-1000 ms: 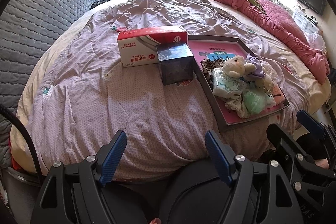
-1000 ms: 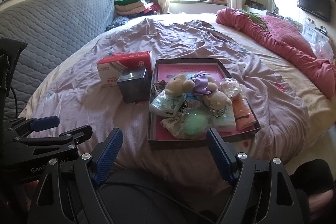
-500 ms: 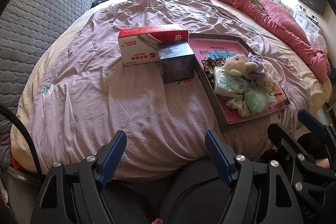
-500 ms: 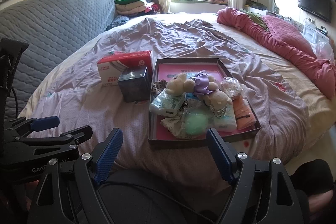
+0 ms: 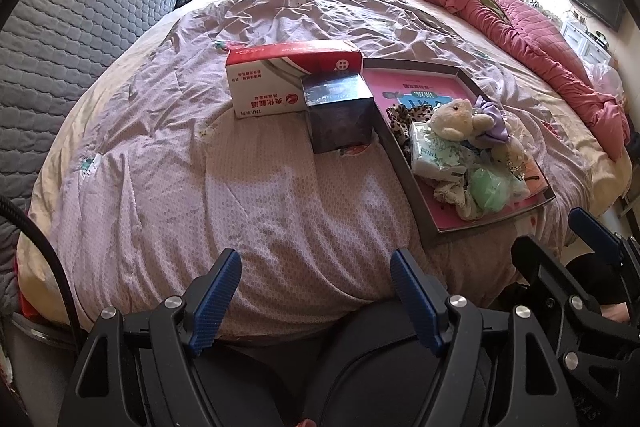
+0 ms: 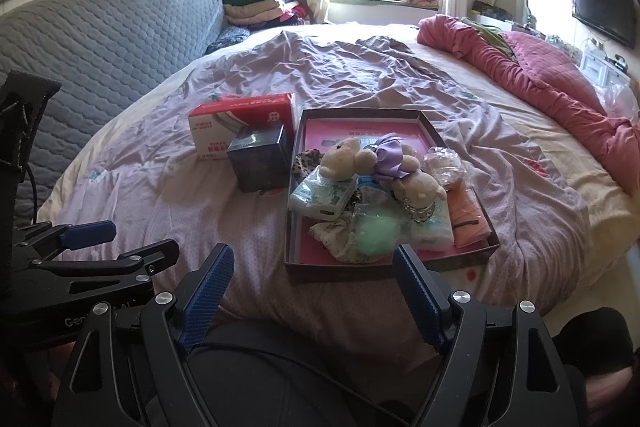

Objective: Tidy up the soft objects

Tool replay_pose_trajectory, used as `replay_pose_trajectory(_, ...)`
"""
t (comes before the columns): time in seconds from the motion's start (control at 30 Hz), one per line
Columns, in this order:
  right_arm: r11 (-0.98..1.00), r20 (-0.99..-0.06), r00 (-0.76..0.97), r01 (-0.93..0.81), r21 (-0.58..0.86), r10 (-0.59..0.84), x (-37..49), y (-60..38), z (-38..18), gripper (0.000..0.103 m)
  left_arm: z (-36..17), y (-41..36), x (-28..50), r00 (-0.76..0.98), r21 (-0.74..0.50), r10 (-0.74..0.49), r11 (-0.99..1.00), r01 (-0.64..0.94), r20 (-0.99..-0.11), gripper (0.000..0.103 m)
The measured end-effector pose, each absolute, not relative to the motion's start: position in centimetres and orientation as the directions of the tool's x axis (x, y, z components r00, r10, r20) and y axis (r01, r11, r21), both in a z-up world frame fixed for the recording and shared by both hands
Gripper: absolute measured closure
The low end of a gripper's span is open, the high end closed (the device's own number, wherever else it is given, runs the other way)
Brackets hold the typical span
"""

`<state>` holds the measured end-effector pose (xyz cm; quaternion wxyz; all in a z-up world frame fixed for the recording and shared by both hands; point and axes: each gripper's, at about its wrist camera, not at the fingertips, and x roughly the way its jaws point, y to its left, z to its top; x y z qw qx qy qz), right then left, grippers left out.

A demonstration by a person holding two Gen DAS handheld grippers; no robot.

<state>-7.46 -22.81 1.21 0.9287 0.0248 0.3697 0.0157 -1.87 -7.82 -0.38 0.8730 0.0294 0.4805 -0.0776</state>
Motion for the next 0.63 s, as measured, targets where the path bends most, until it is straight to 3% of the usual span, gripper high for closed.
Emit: replay_pose_trajectory(0.63, 0.996, -0.689, 0.721, -0.041, 0.075, 0.081, -6.5, -22.9, 0.1, 0.020, -1.1, -5.8, -0.6, 0.517, -0.079, -0.120, 0.992, 0.102, -0.847, 0.027)
